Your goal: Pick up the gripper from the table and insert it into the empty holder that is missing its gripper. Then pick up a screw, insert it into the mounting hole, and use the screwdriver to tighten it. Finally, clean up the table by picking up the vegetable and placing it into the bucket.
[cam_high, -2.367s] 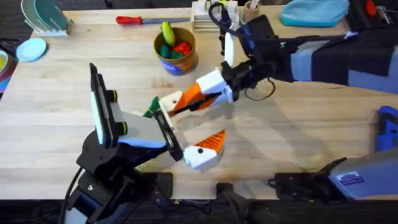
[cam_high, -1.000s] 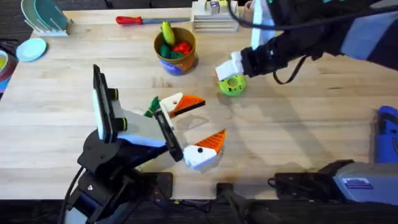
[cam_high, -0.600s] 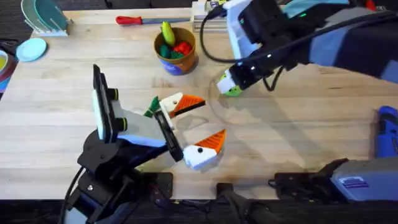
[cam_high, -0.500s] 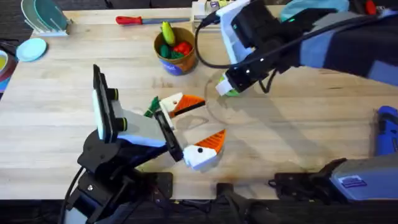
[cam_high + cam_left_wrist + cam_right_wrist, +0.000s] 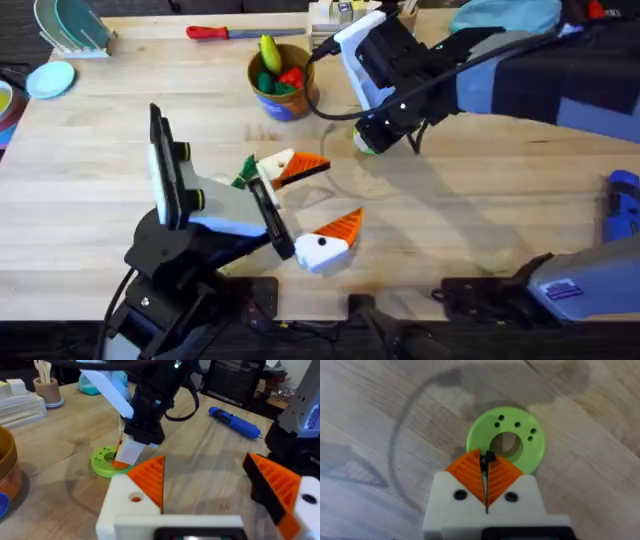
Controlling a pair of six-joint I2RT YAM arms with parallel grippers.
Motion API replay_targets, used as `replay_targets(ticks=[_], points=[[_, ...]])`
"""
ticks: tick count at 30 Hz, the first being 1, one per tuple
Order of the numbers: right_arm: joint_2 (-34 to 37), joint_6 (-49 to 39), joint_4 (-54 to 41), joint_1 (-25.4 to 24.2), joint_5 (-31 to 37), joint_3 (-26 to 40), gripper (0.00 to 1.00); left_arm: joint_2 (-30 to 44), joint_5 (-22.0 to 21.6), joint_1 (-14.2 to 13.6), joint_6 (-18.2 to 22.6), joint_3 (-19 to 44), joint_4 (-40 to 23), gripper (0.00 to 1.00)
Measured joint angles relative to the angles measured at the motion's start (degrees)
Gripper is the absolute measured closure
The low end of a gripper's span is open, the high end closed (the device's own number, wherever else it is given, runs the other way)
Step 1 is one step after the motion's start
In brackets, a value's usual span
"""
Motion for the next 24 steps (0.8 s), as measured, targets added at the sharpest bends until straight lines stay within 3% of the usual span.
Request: replay_targets(ticks=[2,11,24], points=[[0.0,-0.01,0.07,0.0,0.09,0.02,0.988,-0.02,-0.02,0.0,0.0,0.0,0.01,0.008],[0.0,0.27,-1.79,0.0,1.59,0.62,0.995,0.0,0.0,0.0,0.0,0.0,0.0,0.008],[0.15,0.44,-7.6,0.0,3.68,10.1,0.996,0.0,0.0,0.0,0.0,0.0,0.02,0.008]])
